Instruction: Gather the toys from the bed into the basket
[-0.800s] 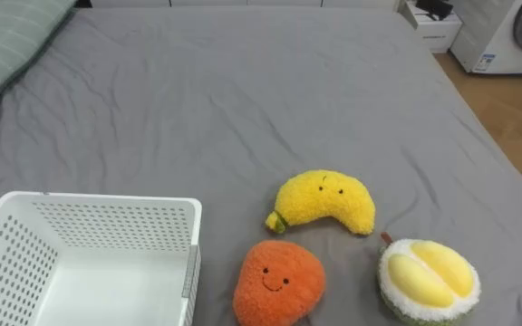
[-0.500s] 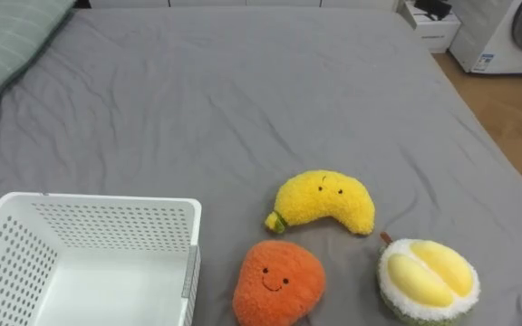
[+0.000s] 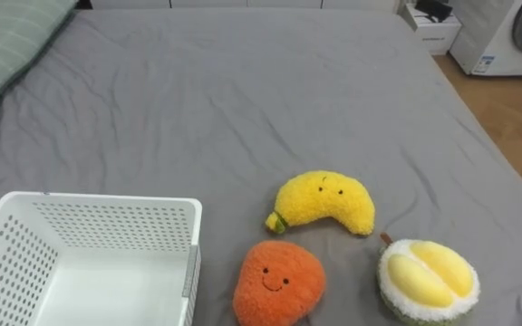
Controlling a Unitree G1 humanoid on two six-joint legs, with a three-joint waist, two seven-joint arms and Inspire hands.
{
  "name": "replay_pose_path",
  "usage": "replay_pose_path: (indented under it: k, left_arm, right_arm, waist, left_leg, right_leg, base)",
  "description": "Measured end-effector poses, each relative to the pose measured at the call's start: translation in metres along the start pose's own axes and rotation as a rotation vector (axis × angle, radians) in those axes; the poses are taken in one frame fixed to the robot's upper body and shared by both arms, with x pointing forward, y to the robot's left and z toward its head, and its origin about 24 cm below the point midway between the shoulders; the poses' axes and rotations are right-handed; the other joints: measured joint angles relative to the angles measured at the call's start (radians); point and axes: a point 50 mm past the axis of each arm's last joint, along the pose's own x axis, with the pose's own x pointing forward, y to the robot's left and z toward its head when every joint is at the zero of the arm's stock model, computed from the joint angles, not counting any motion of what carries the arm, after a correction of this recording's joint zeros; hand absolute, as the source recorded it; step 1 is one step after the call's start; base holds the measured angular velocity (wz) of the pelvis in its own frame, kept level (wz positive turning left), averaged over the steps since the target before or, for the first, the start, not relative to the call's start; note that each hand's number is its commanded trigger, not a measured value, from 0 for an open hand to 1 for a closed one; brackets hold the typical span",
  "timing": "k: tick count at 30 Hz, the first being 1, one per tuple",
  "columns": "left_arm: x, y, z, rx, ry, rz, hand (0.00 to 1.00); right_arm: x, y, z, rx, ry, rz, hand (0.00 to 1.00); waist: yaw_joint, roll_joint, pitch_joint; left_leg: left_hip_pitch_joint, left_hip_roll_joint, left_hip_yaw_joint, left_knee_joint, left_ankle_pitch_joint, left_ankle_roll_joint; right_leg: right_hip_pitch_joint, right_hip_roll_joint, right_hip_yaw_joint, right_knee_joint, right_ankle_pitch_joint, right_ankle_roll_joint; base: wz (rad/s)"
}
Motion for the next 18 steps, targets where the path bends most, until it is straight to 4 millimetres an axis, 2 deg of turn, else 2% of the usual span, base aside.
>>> replay_pose_path:
  k: [6, 9, 11, 14, 15, 18]
  left_arm:
    - [0.000, 0.010, 0.000, -0.058, 0.006, 0.034, 0.00]
    - [0.000, 0.020, 0.001, -0.097, 0.002, 0.062, 0.00]
    - [0.000, 0.026, -0.002, -0.116, 0.009, 0.078, 0.00]
    - [0.000, 0.030, -0.001, -0.101, 0.006, 0.089, 0.00]
    - [-0.001, 0.032, -0.002, -0.084, 0.006, 0.093, 0.00]
    - [-0.001, 0.033, -0.002, -0.060, 0.005, 0.096, 0.00]
  right_arm:
    - [-0.002, -0.015, 0.004, 0.160, -0.031, -0.098, 0.00]
    - [-0.005, -0.026, 0.009, 0.264, -0.060, -0.166, 0.00]
    - [-0.006, -0.031, 0.024, 0.329, -0.120, -0.203, 0.00]
    - [-0.010, -0.033, 0.047, 0.326, -0.203, -0.239, 0.00]
    - [-0.013, -0.032, 0.062, 0.312, -0.258, -0.244, 0.00]
    - [-0.024, -0.023, 0.100, 0.290, -0.408, -0.261, 0.00]
  waist:
    - [-0.022, -0.009, 0.0011]
    - [-0.041, -0.021, 0.0001]
    - [-0.053, -0.030, 0.0005]
    - [-0.065, -0.040, 0.0001]
    - [-0.071, -0.046, -0.0020]
    - [-0.072, -0.048, -0.0017]
  left_leg:
    - [0.002, 0.000, 0.001, 0.001, 0.000, 0.000]
    - [0.003, 0.001, 0.008, 0.001, 0.000, 0.000]
    - [0.002, 0.000, 0.012, 0.001, 0.000, 0.000]
    - [0.000, -0.001, 0.014, 0.004, -0.001, 0.001]
    - [0.001, -0.001, 0.016, 0.004, -0.001, 0.001]
    - [0.001, 0.000, 0.020, 0.005, -0.001, 0.001]
  right_leg:
    - [0.003, -0.002, 0.004, 0.002, -0.002, 0.001]
    - [-0.002, 0.000, 0.007, 0.006, -0.004, 0.000]
    - [-0.013, -0.001, 0.014, 0.021, -0.005, -0.001]
    - [-0.015, -0.002, 0.010, 0.022, -0.005, 0.000]
    - [-0.016, -0.002, 0.011, 0.022, -0.005, 0.000]
    - [-0.017, -0.003, 0.013, 0.022, -0.004, -0.001]
  base:
    - [0.00]
    - [-0.03]
    - [-0.12]
    - [-0.03]
    - [-0.04]
    - [-0.05]
